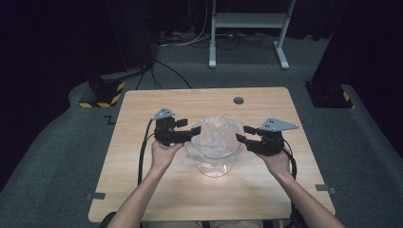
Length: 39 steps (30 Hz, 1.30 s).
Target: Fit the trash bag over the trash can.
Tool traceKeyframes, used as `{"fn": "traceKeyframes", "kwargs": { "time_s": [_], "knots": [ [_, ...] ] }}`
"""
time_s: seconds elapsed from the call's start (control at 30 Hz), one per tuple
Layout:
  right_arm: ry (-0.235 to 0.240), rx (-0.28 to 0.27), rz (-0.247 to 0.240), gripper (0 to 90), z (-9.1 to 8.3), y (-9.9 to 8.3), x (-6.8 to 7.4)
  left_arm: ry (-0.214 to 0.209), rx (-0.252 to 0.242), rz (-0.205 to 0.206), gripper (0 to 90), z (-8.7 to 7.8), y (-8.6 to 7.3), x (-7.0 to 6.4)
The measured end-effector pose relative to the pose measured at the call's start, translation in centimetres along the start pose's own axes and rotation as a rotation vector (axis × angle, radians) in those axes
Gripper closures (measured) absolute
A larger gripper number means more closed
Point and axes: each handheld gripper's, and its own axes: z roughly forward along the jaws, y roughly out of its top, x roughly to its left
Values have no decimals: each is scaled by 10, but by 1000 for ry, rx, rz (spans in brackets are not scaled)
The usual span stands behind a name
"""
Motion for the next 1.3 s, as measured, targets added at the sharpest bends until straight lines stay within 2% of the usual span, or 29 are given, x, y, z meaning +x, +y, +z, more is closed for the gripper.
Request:
{"fn": "traceKeyframes", "kwargs": {
  "time_s": [0.13, 0.2, 0.27, 0.4, 0.47, 0.63, 0.77, 0.9, 1.0, 1.17, 1.27, 1.3],
  "knots": [
    [2, -14, 10, 525, 8, 5, -5, -18, 20, 9, 222, -15, -16, -7],
    [4, -24, 18, 527, 12, 7, -8, -16, 23, 29, 228, -22, -24, -11],
    [8, -27, 29, 528, 16, 9, -11, -23, 27, 29, 248, -30, -32, -14],
    [13, -13, 43, 527, 23, 8, -14, -28, 53, 44, 361, -40, -44, -17],
    [14, -8, 44, 527, 25, 8, -13, -34, 73, 47, 459, -40, -47, -17],
    [13, -3, 41, 527, 25, 7, -12, -39, 163, 47, 646, -29, -52, -13],
    [8, 1, 38, 528, 24, 5, -12, -25, 236, 59, 734, -16, -55, -11],
    [6, 1, 20, 527, 18, 3, -7, -3, 310, 78, 784, -3, -57, -7],
    [8, 0, 10, 527, 14, 1, -4, 18, 357, 73, 801, 7, -58, -1],
    [-5, 21, -12, 523, 7, -6, 1, 34, 375, 36, 798, 15, -55, 11],
    [3, 7, 5, 526, 1, -10, 2, 52, 374, -4, 733, 21, -55, 19],
    [1, 3, 4, 526, -2, -10, 2, 59, 376, -10, 681, 22, -55, 20]
  ]
}}
